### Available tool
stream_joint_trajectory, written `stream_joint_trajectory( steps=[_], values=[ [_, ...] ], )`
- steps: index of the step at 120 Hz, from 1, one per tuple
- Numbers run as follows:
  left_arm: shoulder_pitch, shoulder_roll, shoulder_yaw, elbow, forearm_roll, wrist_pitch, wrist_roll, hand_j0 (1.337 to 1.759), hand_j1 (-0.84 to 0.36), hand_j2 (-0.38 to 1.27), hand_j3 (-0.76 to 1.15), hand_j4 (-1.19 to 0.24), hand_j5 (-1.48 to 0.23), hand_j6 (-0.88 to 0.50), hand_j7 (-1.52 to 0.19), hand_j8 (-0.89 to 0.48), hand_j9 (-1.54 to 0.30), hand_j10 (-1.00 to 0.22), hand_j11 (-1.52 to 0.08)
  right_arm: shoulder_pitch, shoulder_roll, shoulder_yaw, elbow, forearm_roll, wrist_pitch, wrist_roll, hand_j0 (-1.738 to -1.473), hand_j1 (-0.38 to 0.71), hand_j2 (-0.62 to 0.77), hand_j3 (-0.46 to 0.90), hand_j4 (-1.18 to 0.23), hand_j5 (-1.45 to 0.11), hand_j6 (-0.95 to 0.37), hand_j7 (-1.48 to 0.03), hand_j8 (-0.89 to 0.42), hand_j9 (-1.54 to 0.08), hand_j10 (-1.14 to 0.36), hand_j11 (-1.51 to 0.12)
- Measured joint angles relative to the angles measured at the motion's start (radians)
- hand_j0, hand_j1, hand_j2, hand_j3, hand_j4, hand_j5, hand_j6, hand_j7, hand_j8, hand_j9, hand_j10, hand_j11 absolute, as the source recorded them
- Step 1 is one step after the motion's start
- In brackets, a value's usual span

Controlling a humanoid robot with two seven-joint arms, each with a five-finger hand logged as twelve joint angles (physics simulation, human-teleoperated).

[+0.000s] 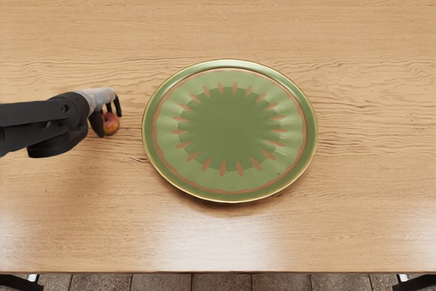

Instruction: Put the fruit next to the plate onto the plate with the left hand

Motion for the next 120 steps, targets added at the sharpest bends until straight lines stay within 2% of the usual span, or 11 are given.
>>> stream_joint_trajectory(
  steps=[25, 46, 55, 70, 77, 87, 102, 111, 120],
  values=[
    [0.004, -0.009, 0.010, 0.013, 0.004, 0.001, -0.001, 1.654, -0.25, 0.11, 0.00, -0.59, -0.68, -0.54, -0.74, -0.56, -0.74, -0.56, -0.73, 0.000, 0.000, 0.000, 0.010, 0.000, 0.000, 0.000, -1.658, -0.30, -0.01, 0.00, -0.04, -0.05, -0.04, -0.05, -0.04, -0.05, -0.04, -0.05],
    [0.003, -0.009, 0.014, 0.015, 0.001, -0.002, -0.001, 1.654, -0.28, 0.17, 0.00, -0.62, -0.75, -0.51, -0.79, -0.57, -0.79, -0.60, -0.79, 0.000, 0.000, 0.000, 0.012, 0.000, 0.000, -0.001, -1.658, -0.30, -0.01, 0.00, -0.04, -0.05, -0.04, -0.05, -0.04, -0.05, -0.04, -0.05],
    [-0.001, -0.009, 0.015, 0.014, -0.003, -0.009, -0.001, 1.654, -0.31, 0.24, 0.00, -0.66, -0.82, -0.48, -0.85, -0.54, -0.85, -0.64, -0.85, 0.001, 0.000, 0.000, 0.012, 0.000, 0.000, -0.001, -1.658, -0.30, -0.01, 0.00, -0.04, -0.05, -0.04, -0.05, -0.04, -0.05, -0.04, -0.05],
    [-0.003, -0.008, 0.011, 0.014, -0.007, -0.027, 0.000, 1.651, -0.35, 0.35, 0.00, -0.62, -0.95, -0.43, -0.98, -0.48, -0.98, -0.73, -0.98, 0.001, 0.000, 0.000, 0.013, 0.000, 0.000, -0.001, -1.658, -0.30, -0.01, 0.00, -0.04, -0.05, -0.04, -0.05, -0.04, -0.05, -0.04, -0.05],
    [-0.012, -0.007, 0.008, 0.014, -0.033, -0.046, 0.000, 1.650, -0.36, 0.44, 0.00, -0.62, -1.01, -0.41, -1.02, -0.46, -1.03, -0.76, -1.02, 0.001, 0.000, 0.000, 0.013, 0.000, 0.000, -0.001, -1.658, -0.30, -0.01, 0.00, -0.04, -0.05, -0.04, -0.05, -0.04, -0.05, -0.04, -0.05],
    [-0.020, -0.001, 0.002, 0.015, -0.067, -0.069, 0.000, 1.650, -0.34, 0.44, 0.00, -0.62, -1.06, -0.41, -1.07, -0.45, -1.07, -0.79, -1.07, 0.001, 0.000, 0.000, 0.013, 0.000, 0.000, -0.001, -1.658, -0.30, -0.01, 0.00, -0.04, -0.05, -0.04, -0.05, -0.04, -0.05, -0.04, -0.05],
    [-0.018, 0.043, -0.058, 0.015, -0.119, -0.148, 0.000, 1.650, -0.29, 0.33, 0.00, -0.65, -1.11, -0.40, -1.11, -0.46, -1.11, -0.82, -1.11, 0.002, 0.000, 0.000, 0.013, 0.000, 0.000, -0.002, -1.658, -0.30, -0.01, 0.00, -0.04, -0.05, -0.04, -0.05, -0.04, -0.05, -0.04, -0.05],
    [-0.015, 0.075, -0.119, 0.022, -0.149, -0.218, 0.000, 1.649, -0.33, 0.45, 0.00, -0.64, -1.13, -0.39, -1.13, -0.44, -1.13, -0.83, -1.13, 0.002, 0.000, 0.000, 0.013, 0.000, 0.000, -0.001, -1.658, -0.30, -0.01, 0.00, -0.04, -0.05, -0.04, -0.05, -0.04, -0.05, -0.04, -0.05],
    [-0.017, 0.089, -0.182, 0.043, -0.215, -0.300, -0.001, 1.648, -0.33, 0.41, 0.00, -0.62, -1.15, -0.37, -1.14, -0.42, -1.15, -0.84, -1.15, 0.002, 0.000, 0.000, 0.014, 0.000, 0.000, -0.001, -1.658, -0.30, -0.01, 0.00, -0.04, -0.05, -0.04, -0.05, -0.04, -0.05, -0.04, -0.05]
  ],
)
